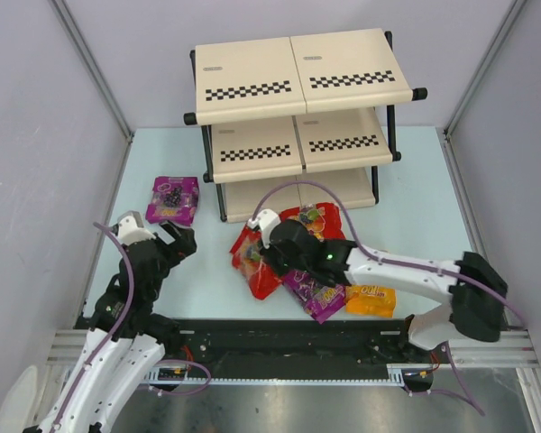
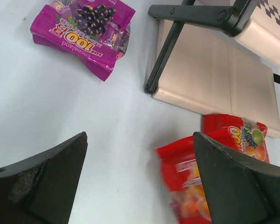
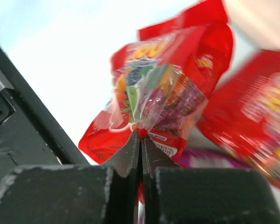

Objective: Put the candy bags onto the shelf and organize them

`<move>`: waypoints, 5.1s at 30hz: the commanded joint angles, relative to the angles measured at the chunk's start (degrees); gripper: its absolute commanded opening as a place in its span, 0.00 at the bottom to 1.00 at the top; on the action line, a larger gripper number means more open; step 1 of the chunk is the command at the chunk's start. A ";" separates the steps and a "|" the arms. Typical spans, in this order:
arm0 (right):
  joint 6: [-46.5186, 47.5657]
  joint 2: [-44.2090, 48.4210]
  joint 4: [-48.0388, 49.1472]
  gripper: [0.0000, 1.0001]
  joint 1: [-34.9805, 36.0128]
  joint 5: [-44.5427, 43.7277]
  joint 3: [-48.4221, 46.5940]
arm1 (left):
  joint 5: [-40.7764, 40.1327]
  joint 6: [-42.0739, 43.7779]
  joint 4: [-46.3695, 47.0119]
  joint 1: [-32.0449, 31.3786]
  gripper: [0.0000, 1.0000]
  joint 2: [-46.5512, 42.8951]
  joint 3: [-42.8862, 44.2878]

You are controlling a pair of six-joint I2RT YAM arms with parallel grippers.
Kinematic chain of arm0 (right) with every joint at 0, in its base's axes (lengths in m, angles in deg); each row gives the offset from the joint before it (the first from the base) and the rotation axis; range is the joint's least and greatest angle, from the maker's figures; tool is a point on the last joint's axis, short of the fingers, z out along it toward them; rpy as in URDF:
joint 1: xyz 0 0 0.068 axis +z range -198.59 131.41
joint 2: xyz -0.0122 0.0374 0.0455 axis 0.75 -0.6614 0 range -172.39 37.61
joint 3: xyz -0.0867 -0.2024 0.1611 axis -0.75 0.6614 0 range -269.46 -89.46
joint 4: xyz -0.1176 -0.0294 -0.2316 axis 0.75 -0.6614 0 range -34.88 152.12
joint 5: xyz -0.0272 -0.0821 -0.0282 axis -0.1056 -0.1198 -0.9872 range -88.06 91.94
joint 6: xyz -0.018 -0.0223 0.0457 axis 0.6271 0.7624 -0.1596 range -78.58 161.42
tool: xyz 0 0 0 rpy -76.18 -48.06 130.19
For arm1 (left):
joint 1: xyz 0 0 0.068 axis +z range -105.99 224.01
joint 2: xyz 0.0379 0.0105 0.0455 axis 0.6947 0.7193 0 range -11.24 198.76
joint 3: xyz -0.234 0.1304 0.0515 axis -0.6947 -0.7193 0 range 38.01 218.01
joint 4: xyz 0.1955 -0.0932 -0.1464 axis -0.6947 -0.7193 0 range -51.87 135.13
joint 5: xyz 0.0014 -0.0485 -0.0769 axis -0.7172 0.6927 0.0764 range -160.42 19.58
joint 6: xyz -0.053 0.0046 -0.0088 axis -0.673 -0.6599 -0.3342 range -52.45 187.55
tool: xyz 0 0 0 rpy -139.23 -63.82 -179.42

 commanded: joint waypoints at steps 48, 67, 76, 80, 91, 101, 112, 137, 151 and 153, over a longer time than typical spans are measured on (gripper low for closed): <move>-17.61 -15.42 7.47 0.00 -43.78 11.35 -75.06 | 10.01 -0.98 7.91 -0.15 1.00 0.48 -3.72; -27.65 -12.09 10.36 0.00 -54.26 33.62 -61.53 | 11.34 -1.34 7.30 -0.15 1.00 0.48 -4.25; -30.64 -13.05 9.22 0.58 -61.47 38.80 -60.82 | 13.88 -0.99 9.05 -0.06 1.00 1.97 -4.87; -27.49 -9.29 7.99 0.82 -62.62 35.13 -57.14 | 18.19 1.56 13.26 -0.58 1.00 3.64 -4.95; -19.74 25.25 11.95 0.98 -61.22 8.66 -23.59 | -0.25 -5.71 32.75 -25.89 1.00 20.67 -8.21; -18.42 48.97 -5.00 0.98 -50.23 0.92 -8.80 | -4.23 -13.73 46.85 -31.00 1.00 55.13 3.89; -15.26 54.45 -13.54 0.98 -49.87 1.63 -6.42 | -2.38 -14.52 49.50 -31.00 1.00 73.76 17.18; -11.92 57.26 -16.45 0.97 -49.79 5.22 -3.78 | 3.59 1.80 41.15 -31.43 0.00 62.93 17.72; -9.99 55.94 -13.99 0.95 -49.70 24.02 2.89 | 16.78 19.14 19.02 -31.96 0.00 20.89 9.03; -9.90 55.86 -12.85 0.95 -49.61 25.26 3.95 | 17.48 19.93 16.98 -31.96 0.00 18.51 7.45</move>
